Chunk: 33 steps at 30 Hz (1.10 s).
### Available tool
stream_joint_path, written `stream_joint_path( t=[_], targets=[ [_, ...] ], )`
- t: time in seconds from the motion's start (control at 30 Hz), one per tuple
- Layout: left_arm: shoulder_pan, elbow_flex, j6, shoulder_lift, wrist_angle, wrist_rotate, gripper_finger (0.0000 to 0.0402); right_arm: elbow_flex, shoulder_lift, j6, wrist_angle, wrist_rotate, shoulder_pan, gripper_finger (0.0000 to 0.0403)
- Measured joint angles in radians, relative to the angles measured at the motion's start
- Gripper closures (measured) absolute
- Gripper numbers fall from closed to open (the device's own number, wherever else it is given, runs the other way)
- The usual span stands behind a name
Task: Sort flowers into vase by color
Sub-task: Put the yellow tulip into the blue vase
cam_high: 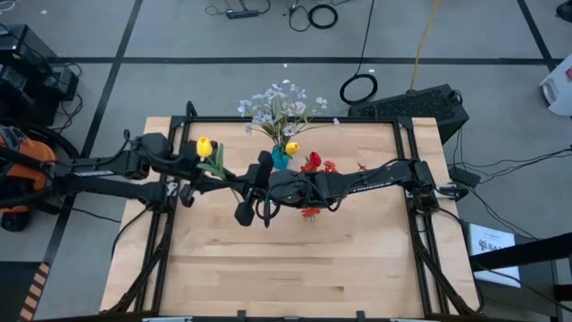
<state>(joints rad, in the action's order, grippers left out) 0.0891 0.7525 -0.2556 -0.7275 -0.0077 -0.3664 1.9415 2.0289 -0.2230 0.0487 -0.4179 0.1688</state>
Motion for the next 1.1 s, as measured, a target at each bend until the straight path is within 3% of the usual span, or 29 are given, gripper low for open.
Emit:
stream_joint_path(
  t=[0.37,0.57,0.73,0.9,1.1],
  targets=[
    [0.002,0.000,0.006,0.020,-0.005,0.006,0.0390,0.000,0.000,-0.002,0.009,0.002,0.000,0.0403],
    [0.012,0.000,0.007,0.020,-0.032,0.006,0.0392,0.000,-0.001,-0.042,0.048,0.003,0.001,0.0401],
    [0.046,0.000,0.003,0.023,-0.036,0.008,0.0392,-0.001,-0.029,-0.047,0.120,-0.002,-0.005,0.0373],
    [0.080,0.000,0.007,0.022,-0.027,0.004,0.0392,0.000,-0.126,-0.064,0.287,-0.009,-0.027,0.0334],
    [0.100,0.000,0.106,0.009,-0.020,0.020,0.0392,0.000,-0.279,-0.214,0.556,0.000,-0.040,0.0308]
  ],
)
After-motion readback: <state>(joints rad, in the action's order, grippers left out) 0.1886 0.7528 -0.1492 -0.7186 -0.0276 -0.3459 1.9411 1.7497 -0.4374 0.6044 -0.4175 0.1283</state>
